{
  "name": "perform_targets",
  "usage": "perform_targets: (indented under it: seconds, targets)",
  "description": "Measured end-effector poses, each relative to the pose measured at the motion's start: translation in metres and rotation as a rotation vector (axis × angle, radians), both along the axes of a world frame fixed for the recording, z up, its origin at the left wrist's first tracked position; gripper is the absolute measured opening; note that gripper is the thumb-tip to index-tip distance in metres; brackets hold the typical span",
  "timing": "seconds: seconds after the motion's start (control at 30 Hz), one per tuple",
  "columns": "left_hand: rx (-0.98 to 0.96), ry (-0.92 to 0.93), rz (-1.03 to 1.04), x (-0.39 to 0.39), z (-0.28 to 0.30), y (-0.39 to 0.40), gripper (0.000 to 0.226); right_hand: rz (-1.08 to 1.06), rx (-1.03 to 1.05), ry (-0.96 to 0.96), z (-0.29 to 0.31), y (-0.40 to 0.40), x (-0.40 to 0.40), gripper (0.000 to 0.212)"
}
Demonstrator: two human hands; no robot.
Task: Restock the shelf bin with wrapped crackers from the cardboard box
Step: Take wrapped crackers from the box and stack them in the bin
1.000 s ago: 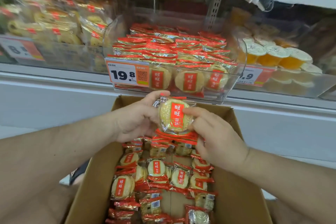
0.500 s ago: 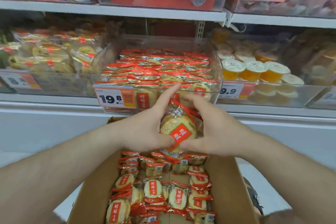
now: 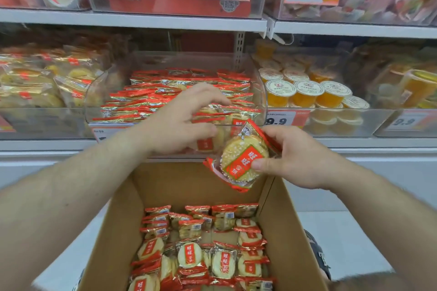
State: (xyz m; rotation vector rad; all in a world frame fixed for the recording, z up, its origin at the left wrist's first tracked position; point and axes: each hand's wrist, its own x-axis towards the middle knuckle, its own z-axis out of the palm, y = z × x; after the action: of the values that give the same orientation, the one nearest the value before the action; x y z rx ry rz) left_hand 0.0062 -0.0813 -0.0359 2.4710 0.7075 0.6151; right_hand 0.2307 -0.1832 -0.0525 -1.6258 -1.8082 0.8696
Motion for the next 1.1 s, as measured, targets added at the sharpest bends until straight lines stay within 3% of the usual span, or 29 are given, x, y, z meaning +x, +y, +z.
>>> perform_targets:
  seconds: [0.1,0.2,0.27,0.37,0.53,0.73,0.87,1.1]
  targets:
    - [0.019,0.208,-0.058,0.010,0.009,0.018,0.050,0.009,-0.026,-0.065,0.011,-0.006,0.014,0.037]
    - [0.160,0.597,-0.074,0.025,0.014,0.026,0.065,0.007,0.020,0.012,0.018,-0.010,0.024,0.040]
    - [0.274,0.723,-0.062,0.029,0.011,0.030,0.064,-0.025,0.091,0.079,0.018,-0.011,0.027,0.034]
    - [0.414,0.621,-0.053,0.023,-0.002,0.034,0.045,-0.147,0.228,0.086,0.015,-0.007,0.029,0.027]
    - [0.492,0.430,-0.008,0.016,-0.027,0.033,0.048,-0.282,0.401,0.090,0.023,0.004,0.021,0.032]
    - [0.579,0.350,0.019,0.012,-0.036,0.033,0.050,-0.251,0.419,-0.233,0.051,0.036,-0.001,0.034]
    - [0.577,0.289,0.029,0.007,-0.038,0.034,0.050,-0.188,0.259,-0.588,0.062,0.054,-0.008,0.034]
    - [0.514,0.137,0.040,-0.002,-0.040,0.033,0.039,-0.054,0.053,-0.994,0.091,0.072,-0.027,0.028]
